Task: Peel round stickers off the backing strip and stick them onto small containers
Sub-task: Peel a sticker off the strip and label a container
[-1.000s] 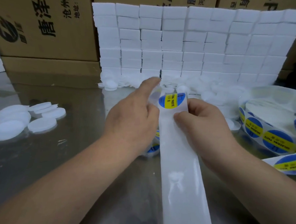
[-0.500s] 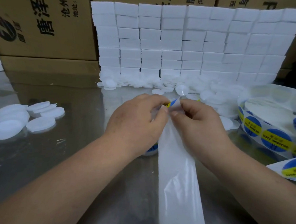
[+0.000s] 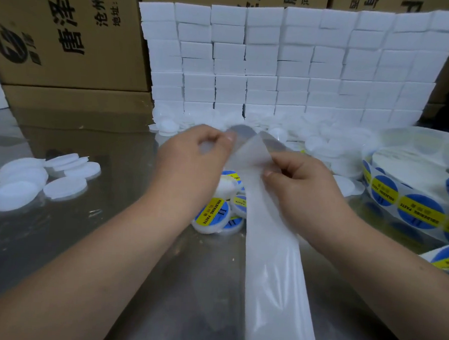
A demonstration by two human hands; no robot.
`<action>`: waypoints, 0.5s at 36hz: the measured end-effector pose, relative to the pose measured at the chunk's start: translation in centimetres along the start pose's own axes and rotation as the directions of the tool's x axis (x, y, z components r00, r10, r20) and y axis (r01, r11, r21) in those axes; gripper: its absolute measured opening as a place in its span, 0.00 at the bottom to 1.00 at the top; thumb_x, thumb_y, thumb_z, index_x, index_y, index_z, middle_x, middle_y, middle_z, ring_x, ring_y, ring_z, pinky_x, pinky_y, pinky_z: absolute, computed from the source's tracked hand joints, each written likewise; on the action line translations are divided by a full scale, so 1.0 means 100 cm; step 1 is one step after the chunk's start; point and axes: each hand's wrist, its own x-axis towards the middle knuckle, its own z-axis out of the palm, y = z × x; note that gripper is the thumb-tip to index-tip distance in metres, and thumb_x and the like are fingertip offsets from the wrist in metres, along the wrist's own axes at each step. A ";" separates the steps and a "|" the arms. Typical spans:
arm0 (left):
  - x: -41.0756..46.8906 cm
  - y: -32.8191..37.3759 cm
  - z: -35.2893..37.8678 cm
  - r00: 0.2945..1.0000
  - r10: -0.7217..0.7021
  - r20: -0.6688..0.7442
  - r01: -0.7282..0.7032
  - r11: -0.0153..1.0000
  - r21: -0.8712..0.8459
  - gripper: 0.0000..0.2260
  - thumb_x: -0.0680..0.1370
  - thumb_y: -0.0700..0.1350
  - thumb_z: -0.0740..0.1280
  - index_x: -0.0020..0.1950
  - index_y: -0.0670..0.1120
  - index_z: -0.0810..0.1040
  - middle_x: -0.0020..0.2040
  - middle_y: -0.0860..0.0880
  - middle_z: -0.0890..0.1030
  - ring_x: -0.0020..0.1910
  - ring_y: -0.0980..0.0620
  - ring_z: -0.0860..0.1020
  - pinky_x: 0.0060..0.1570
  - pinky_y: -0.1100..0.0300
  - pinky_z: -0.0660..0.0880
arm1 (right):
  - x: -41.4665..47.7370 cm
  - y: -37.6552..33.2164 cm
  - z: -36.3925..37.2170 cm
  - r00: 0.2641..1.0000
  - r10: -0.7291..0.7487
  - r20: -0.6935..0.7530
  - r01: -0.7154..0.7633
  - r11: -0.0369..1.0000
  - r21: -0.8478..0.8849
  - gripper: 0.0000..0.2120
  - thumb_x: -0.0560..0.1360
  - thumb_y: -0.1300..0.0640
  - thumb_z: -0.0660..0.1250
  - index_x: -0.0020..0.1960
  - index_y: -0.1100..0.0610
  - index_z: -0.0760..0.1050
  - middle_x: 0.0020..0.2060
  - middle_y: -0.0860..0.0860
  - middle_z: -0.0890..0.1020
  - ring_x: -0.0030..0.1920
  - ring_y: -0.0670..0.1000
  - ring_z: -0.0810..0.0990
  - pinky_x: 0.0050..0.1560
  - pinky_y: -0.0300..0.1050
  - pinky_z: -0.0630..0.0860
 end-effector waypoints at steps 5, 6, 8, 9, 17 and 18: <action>0.016 -0.009 -0.005 0.961 -0.202 -0.188 0.160 0.963 -0.216 0.13 0.77 0.53 0.61 0.37 0.47 0.74 0.30 0.53 0.70 0.27 0.55 0.63 0.22 0.65 0.59 | 0.001 0.004 0.001 0.995 0.047 -0.089 -0.053 0.996 -0.066 0.19 0.73 0.62 0.63 0.57 0.43 0.68 0.36 0.44 0.77 0.33 0.41 0.76 0.34 0.33 0.72; 0.018 -0.010 -0.006 0.950 -0.233 -0.210 0.176 0.950 -0.259 0.12 0.77 0.54 0.61 0.40 0.47 0.74 0.34 0.51 0.70 0.29 0.55 0.63 0.22 0.66 0.59 | 0.002 0.005 0.000 0.991 0.027 -0.132 -0.039 0.995 -0.091 0.20 0.72 0.62 0.64 0.57 0.41 0.65 0.36 0.42 0.75 0.33 0.39 0.74 0.31 0.29 0.69; 0.018 -0.010 -0.005 0.947 -0.239 -0.213 0.174 0.942 -0.286 0.15 0.76 0.55 0.63 0.36 0.46 0.74 0.30 0.54 0.72 0.25 0.56 0.64 0.20 0.69 0.59 | 0.002 0.006 -0.002 0.974 -0.014 -0.226 -0.022 0.987 -0.157 0.25 0.71 0.61 0.64 0.59 0.40 0.61 0.42 0.37 0.73 0.35 0.36 0.73 0.33 0.27 0.68; 0.016 -0.009 -0.004 0.956 -0.223 -0.189 0.169 0.949 -0.266 0.16 0.75 0.56 0.64 0.33 0.47 0.73 0.25 0.59 0.71 0.22 0.58 0.65 0.19 0.72 0.60 | 0.003 0.007 -0.004 0.965 -0.027 -0.263 -0.027 0.980 -0.198 0.27 0.70 0.62 0.64 0.62 0.40 0.60 0.46 0.37 0.72 0.37 0.38 0.73 0.36 0.29 0.67; -0.001 -0.003 0.001 0.989 -0.098 -0.107 0.092 0.994 -0.054 0.14 0.67 0.62 0.68 0.45 0.55 0.76 0.43 0.60 0.77 0.40 0.66 0.73 0.33 0.71 0.66 | 0.005 -0.002 -0.010 0.950 -0.166 -0.265 0.074 0.943 -0.324 0.21 0.68 0.70 0.58 0.36 0.43 0.73 0.38 0.36 0.76 0.35 0.35 0.72 0.36 0.25 0.64; -0.001 -0.002 0.001 0.990 -0.087 -0.112 0.083 0.996 -0.041 0.14 0.67 0.62 0.68 0.46 0.56 0.75 0.44 0.60 0.76 0.42 0.65 0.73 0.34 0.70 0.66 | 0.004 -0.003 -0.009 0.963 -0.104 -0.248 0.035 0.962 -0.270 0.20 0.69 0.69 0.58 0.32 0.43 0.73 0.29 0.36 0.76 0.30 0.34 0.72 0.31 0.25 0.64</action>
